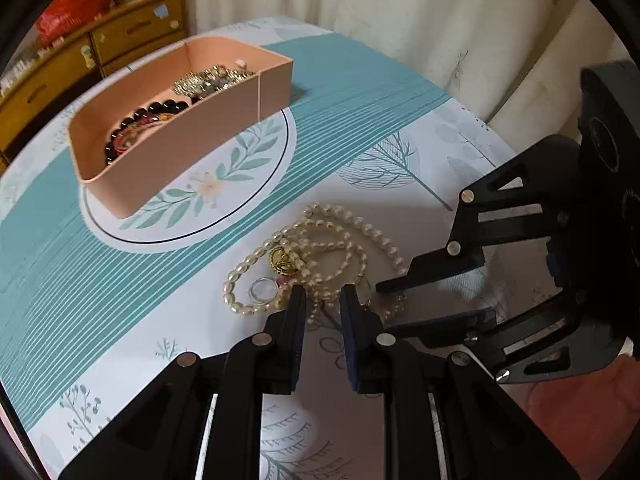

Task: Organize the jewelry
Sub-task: 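Grasp the pearl necklace with the left tool while the right tool grasps its other strand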

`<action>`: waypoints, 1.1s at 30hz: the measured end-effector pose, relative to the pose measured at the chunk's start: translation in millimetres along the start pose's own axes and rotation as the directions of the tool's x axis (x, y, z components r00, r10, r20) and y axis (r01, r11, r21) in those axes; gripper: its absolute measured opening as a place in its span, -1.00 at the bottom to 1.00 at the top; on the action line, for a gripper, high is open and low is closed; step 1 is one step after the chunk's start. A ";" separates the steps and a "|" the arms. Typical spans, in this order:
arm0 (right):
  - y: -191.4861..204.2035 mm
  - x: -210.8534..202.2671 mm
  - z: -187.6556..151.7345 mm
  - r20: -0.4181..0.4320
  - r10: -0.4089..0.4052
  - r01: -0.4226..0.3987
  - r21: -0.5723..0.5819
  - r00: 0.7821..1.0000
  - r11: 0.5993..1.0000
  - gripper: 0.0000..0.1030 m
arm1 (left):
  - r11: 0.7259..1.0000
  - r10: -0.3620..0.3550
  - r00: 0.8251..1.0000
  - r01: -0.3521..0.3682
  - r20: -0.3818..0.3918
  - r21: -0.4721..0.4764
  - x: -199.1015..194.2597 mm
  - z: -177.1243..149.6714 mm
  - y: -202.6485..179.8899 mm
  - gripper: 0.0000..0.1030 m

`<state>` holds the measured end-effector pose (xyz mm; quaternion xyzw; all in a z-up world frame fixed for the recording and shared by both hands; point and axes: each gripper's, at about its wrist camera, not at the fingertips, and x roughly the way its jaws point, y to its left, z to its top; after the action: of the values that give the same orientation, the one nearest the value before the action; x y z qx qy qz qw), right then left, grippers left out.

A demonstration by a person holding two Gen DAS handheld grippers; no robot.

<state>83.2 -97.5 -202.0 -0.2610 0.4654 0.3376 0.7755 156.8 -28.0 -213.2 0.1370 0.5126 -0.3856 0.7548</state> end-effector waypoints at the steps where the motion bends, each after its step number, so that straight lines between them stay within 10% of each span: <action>1: -2.3 0.8 0.9 -0.009 0.013 -0.013 0.014 1.000 1.000 -0.62 | 1.000 -0.020 1.000 0.020 -0.015 -0.006 1.4 2.7 2.1 -0.70; 12: -14.8 5.3 6.1 -0.044 0.093 -0.080 0.235 0.995 0.969 -0.86 | 0.981 -0.150 0.988 0.143 -0.046 -0.133 1.8 3.9 25.1 -0.96; 25: -30.0 -26.7 -12.5 0.107 0.131 -0.169 0.691 0.986 0.703 -0.86 | 0.939 -0.217 0.975 0.221 0.046 -0.262 -67.9 -6.2 38.0 -0.96; 33: -49.2 -65.2 2.9 0.217 0.079 -0.214 0.721 0.973 0.659 -0.86 | 0.910 -0.196 0.966 0.243 0.167 -0.337 -129.7 7.3 28.6 -0.96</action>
<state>100.5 -145.0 -137.7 0.1432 0.5151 0.2021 0.8206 159.3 43.9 -101.4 -0.0853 0.5358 -0.3775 0.7505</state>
